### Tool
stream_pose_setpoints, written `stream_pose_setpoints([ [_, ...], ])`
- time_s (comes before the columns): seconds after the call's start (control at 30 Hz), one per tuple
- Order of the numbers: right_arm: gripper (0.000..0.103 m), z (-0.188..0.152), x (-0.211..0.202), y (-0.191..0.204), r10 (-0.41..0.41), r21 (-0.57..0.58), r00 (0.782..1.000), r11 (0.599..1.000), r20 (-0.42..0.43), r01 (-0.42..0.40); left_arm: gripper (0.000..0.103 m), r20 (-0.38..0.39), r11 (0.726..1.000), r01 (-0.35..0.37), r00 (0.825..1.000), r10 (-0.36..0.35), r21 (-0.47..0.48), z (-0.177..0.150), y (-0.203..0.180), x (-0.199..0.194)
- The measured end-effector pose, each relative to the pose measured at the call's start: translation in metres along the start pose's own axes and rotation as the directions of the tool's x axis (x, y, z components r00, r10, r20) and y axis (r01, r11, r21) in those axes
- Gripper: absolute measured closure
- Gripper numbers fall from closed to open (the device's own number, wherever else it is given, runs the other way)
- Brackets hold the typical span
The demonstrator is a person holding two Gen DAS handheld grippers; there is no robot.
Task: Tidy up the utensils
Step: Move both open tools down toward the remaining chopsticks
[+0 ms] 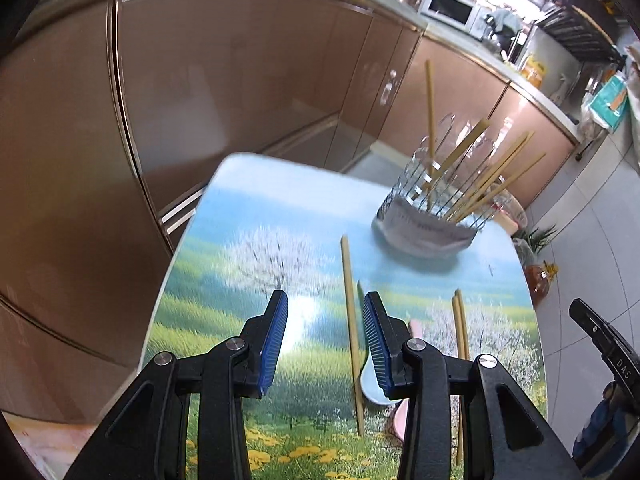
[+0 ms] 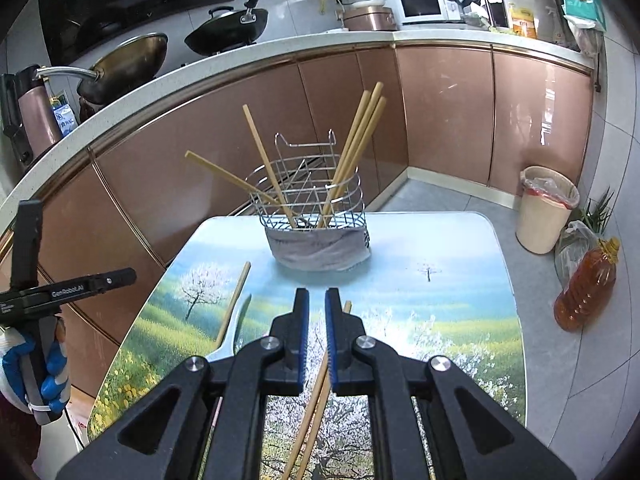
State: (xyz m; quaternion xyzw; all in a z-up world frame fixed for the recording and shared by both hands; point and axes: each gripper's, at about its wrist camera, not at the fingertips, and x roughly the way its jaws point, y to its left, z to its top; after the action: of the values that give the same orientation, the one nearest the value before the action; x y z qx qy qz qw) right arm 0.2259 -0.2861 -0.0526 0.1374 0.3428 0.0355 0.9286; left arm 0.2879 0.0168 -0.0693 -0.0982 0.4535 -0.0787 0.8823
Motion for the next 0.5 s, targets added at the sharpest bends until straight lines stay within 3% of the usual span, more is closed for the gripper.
stream_pose_setpoints([
  [0.5,0.095,-0.013,0.042,-0.021,-0.014,0.035,0.992,0.999,-0.128,0.019,0.064,-0.168,0.999,0.007,0.986,-0.013,-0.041,0.011,0.004,0.063],
])
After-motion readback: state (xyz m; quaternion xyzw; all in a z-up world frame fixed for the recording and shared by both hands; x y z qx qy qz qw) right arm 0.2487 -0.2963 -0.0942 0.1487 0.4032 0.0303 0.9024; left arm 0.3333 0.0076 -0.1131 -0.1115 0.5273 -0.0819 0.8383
